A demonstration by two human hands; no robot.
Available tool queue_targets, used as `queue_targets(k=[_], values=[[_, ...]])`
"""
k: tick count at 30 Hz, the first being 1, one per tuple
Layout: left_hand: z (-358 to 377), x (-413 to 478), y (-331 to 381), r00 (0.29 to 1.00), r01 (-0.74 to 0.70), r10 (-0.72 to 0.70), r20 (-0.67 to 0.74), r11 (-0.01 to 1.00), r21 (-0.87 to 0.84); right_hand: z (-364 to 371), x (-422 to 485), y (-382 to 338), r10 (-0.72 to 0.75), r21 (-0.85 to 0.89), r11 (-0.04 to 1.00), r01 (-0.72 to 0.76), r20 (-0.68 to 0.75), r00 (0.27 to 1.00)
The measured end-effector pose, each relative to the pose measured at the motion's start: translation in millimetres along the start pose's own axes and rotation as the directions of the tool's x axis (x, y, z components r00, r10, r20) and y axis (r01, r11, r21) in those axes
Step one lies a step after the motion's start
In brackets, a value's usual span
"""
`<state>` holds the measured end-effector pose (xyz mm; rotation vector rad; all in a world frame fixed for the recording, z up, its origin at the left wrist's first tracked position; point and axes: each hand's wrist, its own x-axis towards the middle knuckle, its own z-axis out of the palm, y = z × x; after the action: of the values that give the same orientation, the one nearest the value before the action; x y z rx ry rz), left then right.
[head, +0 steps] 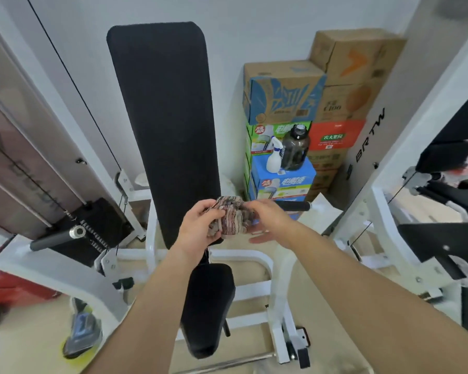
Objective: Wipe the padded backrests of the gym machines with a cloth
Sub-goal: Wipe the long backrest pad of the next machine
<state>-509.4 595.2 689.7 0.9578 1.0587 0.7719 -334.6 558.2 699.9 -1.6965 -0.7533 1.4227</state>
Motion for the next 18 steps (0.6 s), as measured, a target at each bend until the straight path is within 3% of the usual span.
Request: queue_targets(k=[4, 10, 18], values=[[32, -30, -27, 0.986, 0.021, -0.035, 0.165, 0.996, 0.088, -20, -39, 34, 0.017, 0.082, 0.996, -0.02, 0.044, 0.999], [82, -59, -61, 0.984, -0.043, -0.016, 0.177, 0.946, 0.32, -78, -79, 72, -0.036, 0.006, 0.999, 0.036, 0.013, 0.999], [173, -90, -109, 0.995, -0.031, -0.008, 0.101, 0.923, 0.385, -165, -114, 122, -0.034, -0.054, 0.998, 0.032, -0.039, 0.999]])
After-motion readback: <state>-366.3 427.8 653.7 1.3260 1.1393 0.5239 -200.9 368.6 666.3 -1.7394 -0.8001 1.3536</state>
